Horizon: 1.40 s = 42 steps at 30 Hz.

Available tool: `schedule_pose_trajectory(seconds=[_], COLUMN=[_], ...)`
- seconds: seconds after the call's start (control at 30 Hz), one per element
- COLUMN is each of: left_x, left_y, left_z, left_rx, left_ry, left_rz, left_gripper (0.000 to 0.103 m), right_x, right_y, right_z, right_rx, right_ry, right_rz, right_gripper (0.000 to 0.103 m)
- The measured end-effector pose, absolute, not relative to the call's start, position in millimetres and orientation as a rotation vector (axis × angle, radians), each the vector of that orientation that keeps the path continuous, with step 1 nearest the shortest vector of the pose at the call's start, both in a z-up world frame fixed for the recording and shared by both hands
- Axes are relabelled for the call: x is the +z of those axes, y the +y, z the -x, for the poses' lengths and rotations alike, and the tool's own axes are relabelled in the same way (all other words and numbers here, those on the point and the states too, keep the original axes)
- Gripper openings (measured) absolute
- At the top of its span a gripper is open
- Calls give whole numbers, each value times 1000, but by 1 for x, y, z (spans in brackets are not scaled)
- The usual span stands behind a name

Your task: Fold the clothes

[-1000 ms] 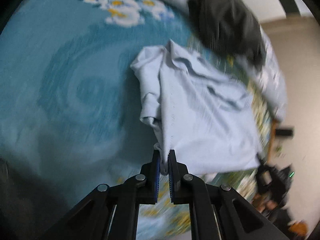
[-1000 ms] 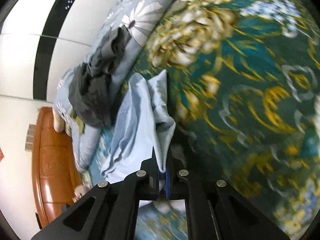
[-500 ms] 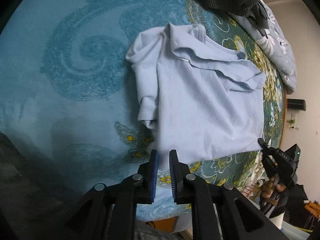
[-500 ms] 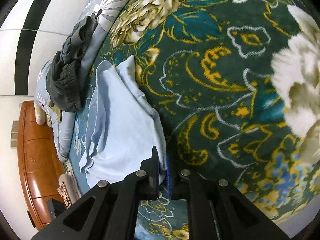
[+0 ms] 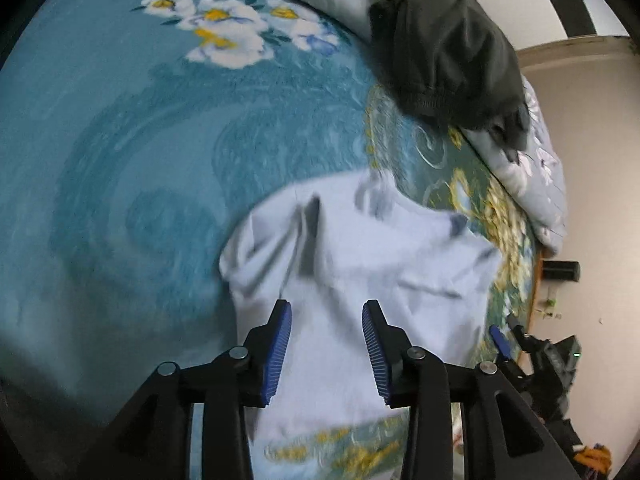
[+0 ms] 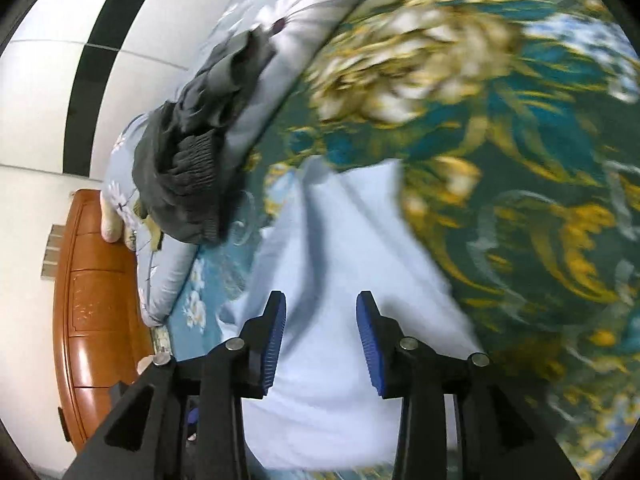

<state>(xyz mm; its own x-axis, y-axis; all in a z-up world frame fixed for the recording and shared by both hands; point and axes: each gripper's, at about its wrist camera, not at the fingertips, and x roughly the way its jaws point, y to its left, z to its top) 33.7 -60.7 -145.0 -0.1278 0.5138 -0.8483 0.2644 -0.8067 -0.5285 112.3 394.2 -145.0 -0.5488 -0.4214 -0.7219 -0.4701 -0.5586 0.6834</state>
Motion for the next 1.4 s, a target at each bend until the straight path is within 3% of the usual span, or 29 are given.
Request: schedule_pose_trajectory(seconds=[0.33,0.53,0.67,0.73,1.2,1.33,1.4], left_x=[-166,-160,-150,-145,-165,-152,-150], left_y=[-55,-48,-44,-48,-99,-90,-74], left_z=[-21,-13,-8,-2,44,23,13], left_rx=[1992,1991,1993,1995,2061,2030,2027], left_ry=[-923,-832,-723,-757,-1170,-1099,-973], left_rz=[1952,1931,1913,1868,1756,1684,1685], left_gripper=[37,11,8,5,3,3,3], right_x=[-170,-171,-171,-168,-151,-146,-146], right_y=[376,381,384,384,407,424,431], right_z=[-49,-46,-45,-44,-33,-42,-45], right_rx=[2236,2210,2217,2231,2276,2280,2270], right_ry=[1490,1464,1468,1456,1409,1356,1306], right_rz=[1544,1557,1574,1582,1437,1407,1413], right_gripper=[38,38,38,38,38,38,38])
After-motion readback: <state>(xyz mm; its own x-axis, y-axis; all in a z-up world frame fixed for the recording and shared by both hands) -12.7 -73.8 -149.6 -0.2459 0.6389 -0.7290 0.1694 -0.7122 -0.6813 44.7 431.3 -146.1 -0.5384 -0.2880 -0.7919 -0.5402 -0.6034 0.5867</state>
